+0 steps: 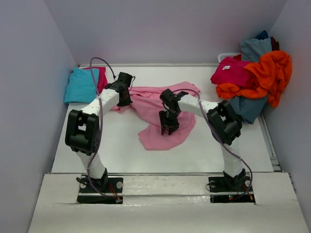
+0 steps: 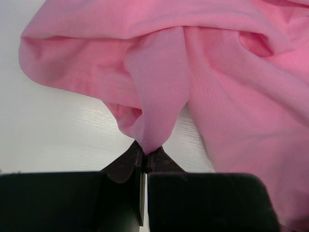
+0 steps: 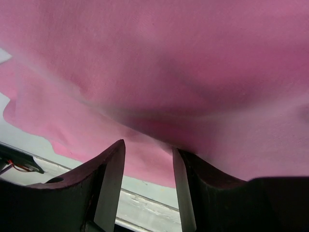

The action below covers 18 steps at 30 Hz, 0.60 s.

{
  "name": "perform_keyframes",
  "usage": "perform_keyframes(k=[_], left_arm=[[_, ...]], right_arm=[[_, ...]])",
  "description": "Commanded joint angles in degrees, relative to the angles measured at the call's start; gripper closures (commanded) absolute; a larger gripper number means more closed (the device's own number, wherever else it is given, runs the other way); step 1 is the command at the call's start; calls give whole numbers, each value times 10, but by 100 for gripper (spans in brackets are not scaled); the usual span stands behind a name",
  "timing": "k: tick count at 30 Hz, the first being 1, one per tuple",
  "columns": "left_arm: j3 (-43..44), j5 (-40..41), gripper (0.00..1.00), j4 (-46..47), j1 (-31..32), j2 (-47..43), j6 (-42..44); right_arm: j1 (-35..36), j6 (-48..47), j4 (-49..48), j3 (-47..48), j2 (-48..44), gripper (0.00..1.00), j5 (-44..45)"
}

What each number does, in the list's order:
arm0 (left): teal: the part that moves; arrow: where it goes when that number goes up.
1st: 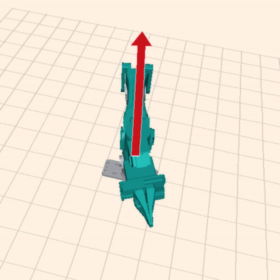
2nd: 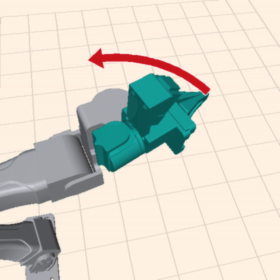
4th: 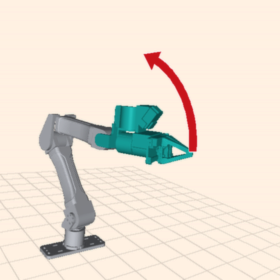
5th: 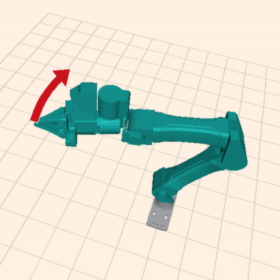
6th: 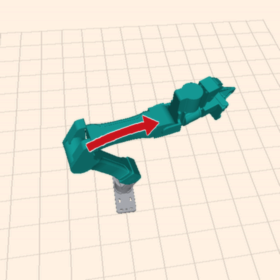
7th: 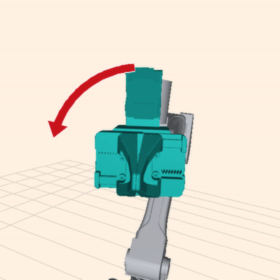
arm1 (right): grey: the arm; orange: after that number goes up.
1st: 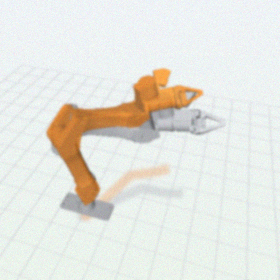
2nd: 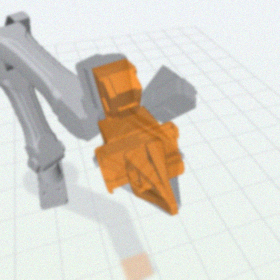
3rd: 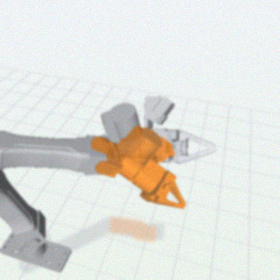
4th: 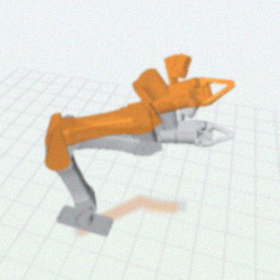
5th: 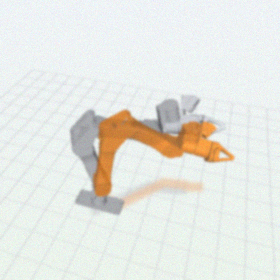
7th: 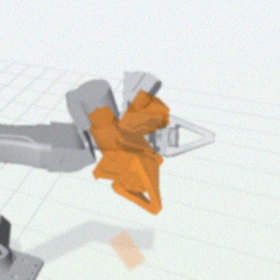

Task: Fold and stack the t-shirts
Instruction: Flatten out the crumpled T-shirt at the center of the board.

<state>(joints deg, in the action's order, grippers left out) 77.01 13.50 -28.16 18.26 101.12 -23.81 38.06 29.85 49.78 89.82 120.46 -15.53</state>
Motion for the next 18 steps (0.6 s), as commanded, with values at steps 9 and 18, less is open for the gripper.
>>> perform_keyframes(k=[9,18], left_arm=[[31,5,94,-8,-2,0,11],[28,5,94,-17,-2,-2,18]], right_arm=[[13,13,-28,-107,-23,68,11],[13,61,-24,-268,-133,71,57]])
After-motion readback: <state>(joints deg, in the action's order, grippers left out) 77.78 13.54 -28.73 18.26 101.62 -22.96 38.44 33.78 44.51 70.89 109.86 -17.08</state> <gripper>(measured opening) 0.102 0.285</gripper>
